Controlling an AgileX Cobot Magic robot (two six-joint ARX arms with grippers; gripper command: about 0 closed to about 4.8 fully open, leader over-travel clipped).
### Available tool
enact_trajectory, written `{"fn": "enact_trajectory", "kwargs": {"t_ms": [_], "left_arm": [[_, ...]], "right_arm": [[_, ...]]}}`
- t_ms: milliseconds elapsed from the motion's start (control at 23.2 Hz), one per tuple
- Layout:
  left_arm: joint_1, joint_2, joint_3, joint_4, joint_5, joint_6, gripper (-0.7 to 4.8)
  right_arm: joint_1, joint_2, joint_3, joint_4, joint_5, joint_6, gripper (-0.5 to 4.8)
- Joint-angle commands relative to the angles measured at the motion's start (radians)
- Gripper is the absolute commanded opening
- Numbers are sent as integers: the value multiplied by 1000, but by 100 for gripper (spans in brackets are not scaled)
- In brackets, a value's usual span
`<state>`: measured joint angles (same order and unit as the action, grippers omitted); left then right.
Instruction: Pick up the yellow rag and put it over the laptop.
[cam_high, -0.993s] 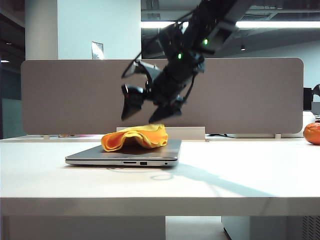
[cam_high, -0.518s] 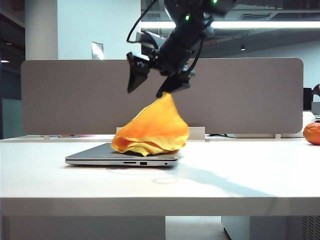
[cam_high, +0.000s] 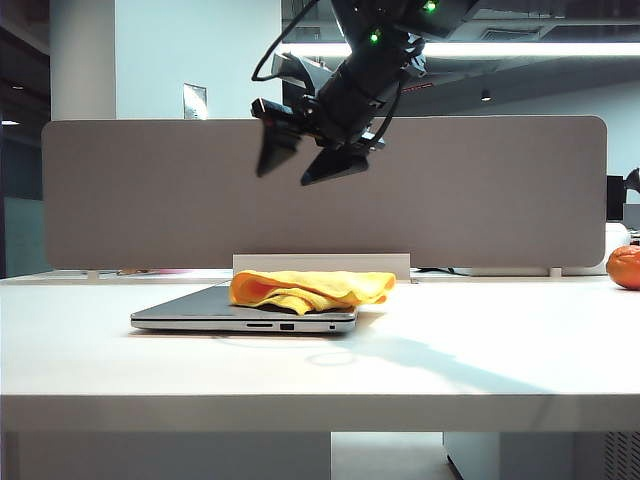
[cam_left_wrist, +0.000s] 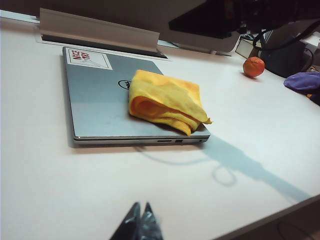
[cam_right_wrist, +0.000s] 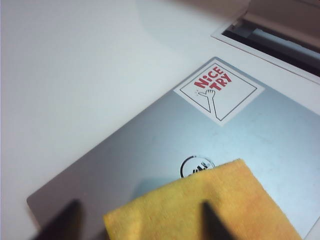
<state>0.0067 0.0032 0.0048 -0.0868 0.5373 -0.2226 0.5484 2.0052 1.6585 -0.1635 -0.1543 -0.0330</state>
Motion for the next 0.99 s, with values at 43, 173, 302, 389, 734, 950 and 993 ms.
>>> {"fn": "enact_trajectory", "kwargs": {"t_ms": [43, 173, 302, 389, 734, 950, 993], "left_arm": [[1, 1, 4, 13, 0, -2, -6], [1, 1, 4, 14, 0, -2, -6], [1, 1, 4, 14, 0, -2, -6], [1, 1, 4, 13, 0, -2, -6], [1, 1, 4, 13, 1, -2, -6], [1, 1, 4, 13, 1, -2, -6], [1, 1, 4, 13, 1, -2, -6]], "right_arm": [[-5, -10, 4, -32, -1, -1, -9], [-8, -10, 4, -59, 23, 0, -6], [-8, -14, 4, -84, 80, 3, -6], [-16, -22, 4, -102, 116, 8, -5], [-98, -107, -3, -156, 129, 29, -5], [-186, -225, -81, -201, 126, 20, -5], [-207, -248, -103, -207, 124, 21, -5]]}}
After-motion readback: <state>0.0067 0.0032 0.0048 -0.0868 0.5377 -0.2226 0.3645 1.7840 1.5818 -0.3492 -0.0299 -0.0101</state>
